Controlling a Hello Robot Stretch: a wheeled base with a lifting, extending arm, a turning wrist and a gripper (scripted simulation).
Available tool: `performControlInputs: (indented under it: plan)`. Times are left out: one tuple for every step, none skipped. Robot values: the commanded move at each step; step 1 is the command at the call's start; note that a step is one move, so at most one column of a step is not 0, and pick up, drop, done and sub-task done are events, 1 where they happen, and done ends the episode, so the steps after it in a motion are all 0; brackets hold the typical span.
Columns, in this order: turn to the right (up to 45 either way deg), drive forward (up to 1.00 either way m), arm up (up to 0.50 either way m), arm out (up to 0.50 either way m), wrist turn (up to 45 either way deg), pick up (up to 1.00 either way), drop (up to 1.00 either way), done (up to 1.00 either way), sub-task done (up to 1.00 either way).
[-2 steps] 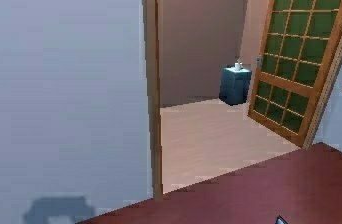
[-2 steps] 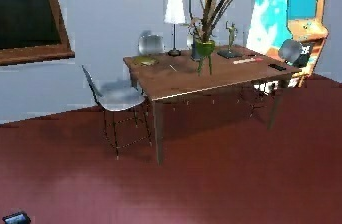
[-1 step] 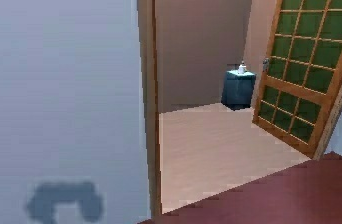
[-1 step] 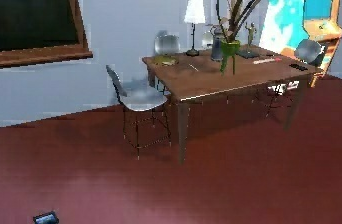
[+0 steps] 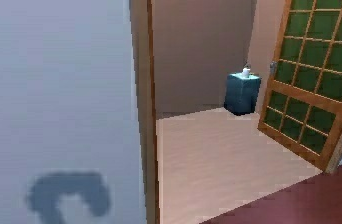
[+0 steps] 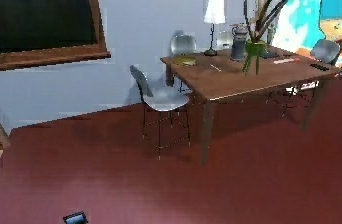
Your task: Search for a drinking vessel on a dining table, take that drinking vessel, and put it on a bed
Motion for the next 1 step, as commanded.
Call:
performControlInputs:
  plan:
    - [18.0, 0.00, 0.00, 0.00, 0.0, 0.00, 0.00, 0.00, 0.00]
